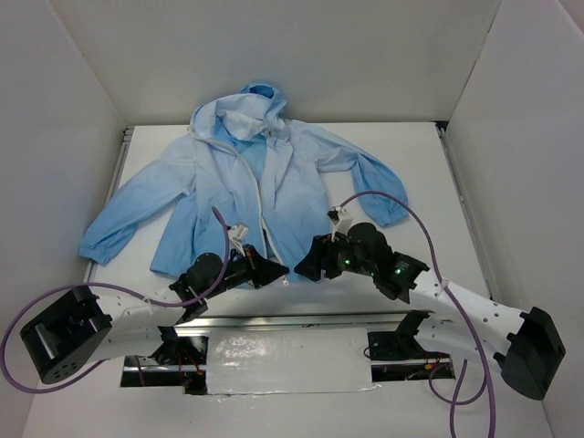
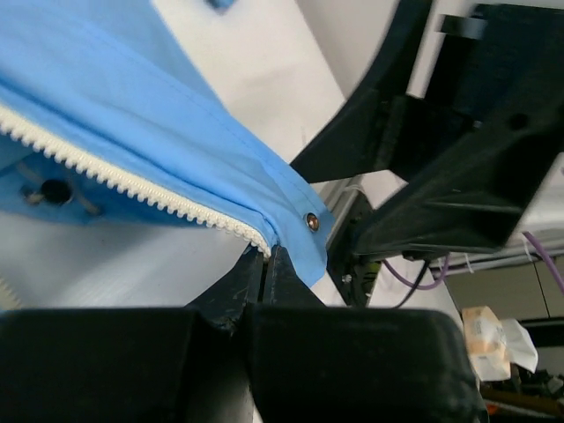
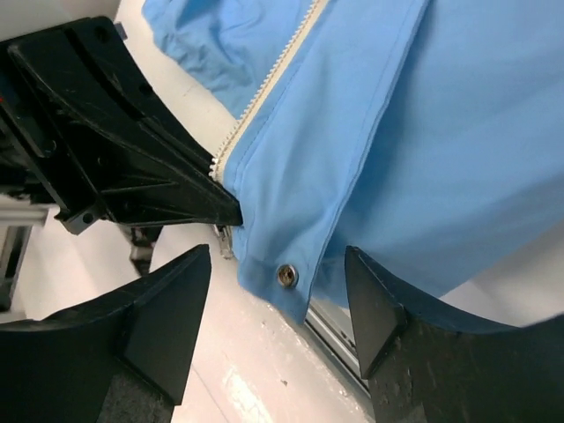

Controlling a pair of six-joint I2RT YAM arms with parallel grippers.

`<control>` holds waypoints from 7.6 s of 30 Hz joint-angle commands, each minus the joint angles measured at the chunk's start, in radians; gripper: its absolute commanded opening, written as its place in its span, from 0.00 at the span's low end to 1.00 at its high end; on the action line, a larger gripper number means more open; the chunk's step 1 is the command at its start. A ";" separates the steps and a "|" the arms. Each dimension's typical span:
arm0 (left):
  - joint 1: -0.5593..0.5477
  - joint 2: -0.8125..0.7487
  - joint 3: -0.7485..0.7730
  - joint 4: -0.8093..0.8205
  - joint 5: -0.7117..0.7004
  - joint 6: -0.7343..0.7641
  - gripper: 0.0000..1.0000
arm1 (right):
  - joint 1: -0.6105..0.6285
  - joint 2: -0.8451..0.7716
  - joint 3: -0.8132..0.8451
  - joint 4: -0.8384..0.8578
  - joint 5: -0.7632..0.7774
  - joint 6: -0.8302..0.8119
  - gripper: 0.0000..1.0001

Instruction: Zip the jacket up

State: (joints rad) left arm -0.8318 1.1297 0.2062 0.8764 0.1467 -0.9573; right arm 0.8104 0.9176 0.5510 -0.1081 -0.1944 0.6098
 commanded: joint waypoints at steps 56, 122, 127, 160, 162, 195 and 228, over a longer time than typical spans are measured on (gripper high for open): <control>-0.076 -0.225 0.314 -1.278 -0.469 0.025 0.68 | -0.063 0.046 -0.042 0.151 -0.099 0.042 0.00; -0.125 -0.026 0.311 -0.992 -0.490 0.020 0.00 | -0.063 0.144 -0.039 0.235 -0.194 0.033 0.00; -0.115 -0.262 0.215 -0.707 -0.532 0.020 0.00 | -0.063 0.199 -0.052 0.376 -0.194 0.109 0.00; -0.116 -0.332 0.082 -0.297 -0.671 -0.040 0.00 | 0.056 0.194 -0.134 0.708 0.105 0.304 0.00; -0.115 -0.334 0.090 -0.309 -0.680 -0.050 0.00 | 0.070 0.198 -0.131 0.705 0.137 0.301 0.00; -0.116 -0.354 0.107 -0.363 -0.704 -0.069 0.00 | 0.168 0.256 -0.082 0.703 0.291 0.240 0.00; -0.116 -0.326 0.107 -0.373 -0.714 -0.080 0.00 | 0.191 0.237 -0.085 0.708 0.308 0.214 0.00</control>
State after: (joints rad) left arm -0.9493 0.8001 0.2844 0.4553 -0.5537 -1.0275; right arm 0.9905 1.1797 0.4267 0.5606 0.0772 0.8421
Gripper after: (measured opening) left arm 0.141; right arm 0.145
